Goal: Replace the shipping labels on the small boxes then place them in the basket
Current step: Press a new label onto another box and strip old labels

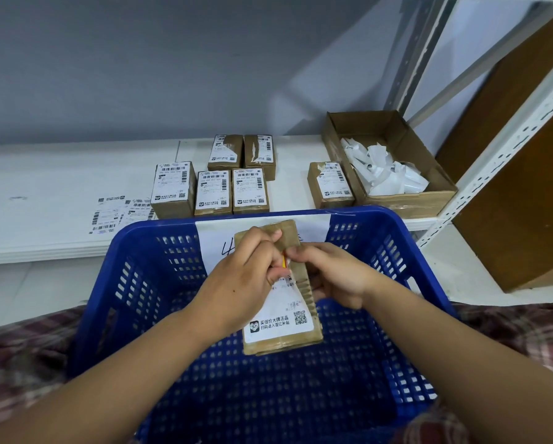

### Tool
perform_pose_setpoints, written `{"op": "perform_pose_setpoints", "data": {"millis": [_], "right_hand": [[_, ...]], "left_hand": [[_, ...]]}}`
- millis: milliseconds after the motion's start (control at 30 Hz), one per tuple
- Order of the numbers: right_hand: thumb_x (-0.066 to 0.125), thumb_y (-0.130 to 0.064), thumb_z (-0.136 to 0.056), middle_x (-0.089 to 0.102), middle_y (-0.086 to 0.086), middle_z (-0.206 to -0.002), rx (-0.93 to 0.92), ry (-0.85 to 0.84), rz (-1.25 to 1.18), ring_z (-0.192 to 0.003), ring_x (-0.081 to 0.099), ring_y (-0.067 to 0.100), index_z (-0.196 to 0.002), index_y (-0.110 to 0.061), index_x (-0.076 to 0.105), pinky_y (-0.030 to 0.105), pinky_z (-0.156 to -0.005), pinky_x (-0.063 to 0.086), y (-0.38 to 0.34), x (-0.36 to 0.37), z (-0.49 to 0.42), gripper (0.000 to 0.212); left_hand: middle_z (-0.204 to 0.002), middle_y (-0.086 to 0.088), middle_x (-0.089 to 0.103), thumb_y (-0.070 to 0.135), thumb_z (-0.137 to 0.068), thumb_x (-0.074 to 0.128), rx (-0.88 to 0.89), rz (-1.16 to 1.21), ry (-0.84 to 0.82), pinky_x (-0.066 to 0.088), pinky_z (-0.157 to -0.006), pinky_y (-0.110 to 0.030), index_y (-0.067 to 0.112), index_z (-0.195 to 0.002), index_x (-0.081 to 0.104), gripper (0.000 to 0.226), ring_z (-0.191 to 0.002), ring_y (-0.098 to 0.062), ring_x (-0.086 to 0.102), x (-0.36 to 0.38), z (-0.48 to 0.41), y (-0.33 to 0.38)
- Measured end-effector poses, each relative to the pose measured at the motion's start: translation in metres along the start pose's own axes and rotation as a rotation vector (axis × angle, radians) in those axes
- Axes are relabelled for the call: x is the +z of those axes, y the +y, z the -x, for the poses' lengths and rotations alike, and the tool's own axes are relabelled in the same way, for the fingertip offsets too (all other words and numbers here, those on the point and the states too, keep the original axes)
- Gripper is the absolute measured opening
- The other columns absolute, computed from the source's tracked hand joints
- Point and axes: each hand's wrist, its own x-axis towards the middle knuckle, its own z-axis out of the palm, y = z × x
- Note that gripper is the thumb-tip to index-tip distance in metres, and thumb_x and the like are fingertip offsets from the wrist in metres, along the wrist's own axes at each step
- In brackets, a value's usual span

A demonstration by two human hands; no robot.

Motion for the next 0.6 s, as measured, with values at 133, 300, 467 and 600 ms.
{"op": "perform_pose_setpoints", "data": {"millis": [133,300,467,600], "right_hand": [[0.054,-0.031,-0.095,0.067,0.004,-0.079,0.021,-0.01,-0.016,-0.069,0.064,0.015,-0.104,-0.008,0.061,0.023,-0.054,0.051,-0.001,-0.002,-0.001,0.025],[0.052,-0.039,-0.096,0.07,0.004,-0.082,0.037,0.051,-0.072,-0.074,0.066,0.017,-0.1,-0.01,0.063,0.023,-0.055,0.05,0.0,-0.003,-0.003,0.031],[0.055,-0.041,-0.094,0.074,0.014,-0.098,-0.01,0.229,-0.073,-0.087,0.068,0.026,-0.105,-0.009,0.066,0.039,-0.076,0.056,-0.005,-0.011,-0.004,0.035],[0.061,-0.041,-0.09,0.073,0.013,-0.1,-0.047,0.35,-0.075,-0.083,0.07,0.024,-0.115,-0.007,0.063,0.037,-0.067,0.058,-0.001,-0.009,-0.007,0.042]], "left_hand": [[-0.103,0.014,0.037,0.037,-0.091,0.038,-0.081,0.114,-0.038,0.043,-0.09,-0.017,0.029,-0.085,0.038,0.01,-0.127,0.009,0.031,0.0,0.0,0.002],[-0.106,0.016,0.051,0.038,-0.091,0.044,-0.215,0.236,0.001,0.031,-0.093,-0.002,0.031,-0.098,0.063,0.021,-0.118,0.013,0.042,-0.01,-0.004,0.005],[-0.115,0.042,0.053,0.043,-0.089,0.058,-0.438,0.457,-0.074,0.029,-0.105,-0.009,0.053,-0.116,0.051,0.029,-0.132,0.01,0.033,-0.016,-0.004,0.01],[-0.113,0.007,0.069,0.02,-0.083,0.06,-0.674,0.939,0.033,0.05,-0.08,-0.014,0.045,-0.133,0.038,0.06,-0.109,0.0,0.061,-0.02,-0.014,0.015]]}}
